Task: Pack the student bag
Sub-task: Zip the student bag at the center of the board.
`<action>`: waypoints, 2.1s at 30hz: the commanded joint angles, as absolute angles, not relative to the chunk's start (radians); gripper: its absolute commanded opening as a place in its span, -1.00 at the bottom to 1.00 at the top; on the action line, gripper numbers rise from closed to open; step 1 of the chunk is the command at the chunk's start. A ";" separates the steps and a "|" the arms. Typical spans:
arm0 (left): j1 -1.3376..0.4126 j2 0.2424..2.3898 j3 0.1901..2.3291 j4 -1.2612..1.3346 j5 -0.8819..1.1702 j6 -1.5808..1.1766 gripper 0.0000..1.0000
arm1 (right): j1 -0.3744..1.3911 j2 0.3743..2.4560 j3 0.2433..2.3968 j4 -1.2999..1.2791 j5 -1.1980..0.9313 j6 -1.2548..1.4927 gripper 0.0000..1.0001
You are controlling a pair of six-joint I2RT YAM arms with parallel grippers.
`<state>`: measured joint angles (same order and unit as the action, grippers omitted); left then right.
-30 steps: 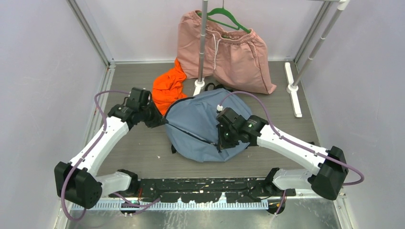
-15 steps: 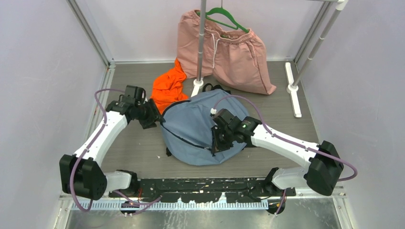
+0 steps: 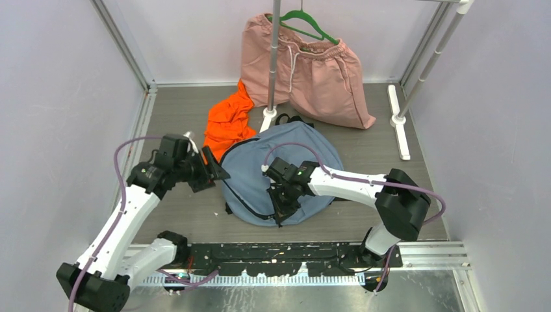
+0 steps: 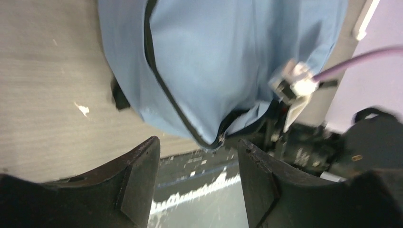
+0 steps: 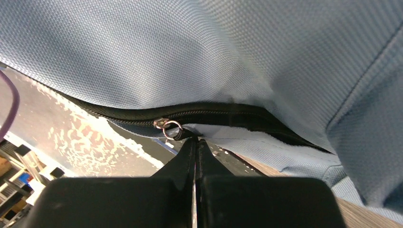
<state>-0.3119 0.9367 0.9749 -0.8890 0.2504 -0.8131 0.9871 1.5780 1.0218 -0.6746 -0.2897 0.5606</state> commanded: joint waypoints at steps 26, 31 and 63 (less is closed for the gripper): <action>-0.727 1.098 0.921 -0.738 -0.026 -0.984 -1.00 | 0.983 1.401 1.069 -0.821 -0.095 0.498 -0.99; -0.726 1.022 0.967 -0.699 0.023 -0.975 -1.00 | 0.976 1.356 1.194 -0.894 -0.050 0.503 -0.99; -0.467 0.863 0.854 -0.934 0.030 -0.792 -1.00 | 0.783 1.251 1.063 -0.907 0.071 0.532 -0.99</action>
